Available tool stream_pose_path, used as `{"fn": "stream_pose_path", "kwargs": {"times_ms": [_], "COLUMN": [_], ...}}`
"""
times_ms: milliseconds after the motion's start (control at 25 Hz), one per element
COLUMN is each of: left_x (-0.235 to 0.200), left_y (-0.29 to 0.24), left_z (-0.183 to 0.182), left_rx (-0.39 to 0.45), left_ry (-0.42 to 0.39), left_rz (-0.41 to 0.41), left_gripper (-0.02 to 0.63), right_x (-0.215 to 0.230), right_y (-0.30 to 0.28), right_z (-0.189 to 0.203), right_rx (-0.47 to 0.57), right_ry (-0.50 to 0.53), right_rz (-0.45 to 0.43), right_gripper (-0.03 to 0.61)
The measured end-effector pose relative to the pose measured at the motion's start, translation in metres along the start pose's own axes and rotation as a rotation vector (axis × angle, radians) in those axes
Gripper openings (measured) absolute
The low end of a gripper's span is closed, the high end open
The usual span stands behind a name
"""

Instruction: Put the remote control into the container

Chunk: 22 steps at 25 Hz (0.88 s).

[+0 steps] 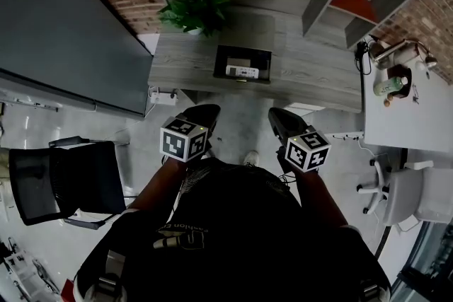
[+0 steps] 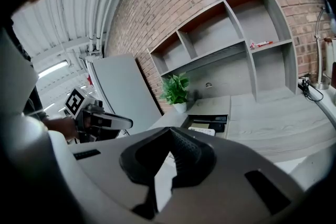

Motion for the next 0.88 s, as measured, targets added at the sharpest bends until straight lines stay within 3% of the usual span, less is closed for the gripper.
{"fn": "stream_pose_path", "kwargs": {"times_ms": [480, 880], "left_x": [-0.03, -0.023], "left_y": [0.024, 0.018], "left_z": [0.001, -0.003], "left_rx": [-0.009, -0.019], "left_ry": [0.011, -0.018], "left_rz": [0.026, 0.063], "left_gripper": [0.006, 0.006], "right_x": [-0.023, -0.026], "right_y": [-0.012, -0.013], "right_z": [-0.001, 0.002], "right_rx": [0.003, -0.001], "right_ry": [-0.023, -0.018], "right_rz": [0.075, 0.094], "right_gripper": [0.005, 0.005]}}
Point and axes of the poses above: the fingertips, and each gripper's own axes: y backward along the fingers, x to its right, z out of its underside, the point moved 4 cm from there along y, backward along the fingers, and after that the axes turned 14 degrees about y, right-handed, at the moved point
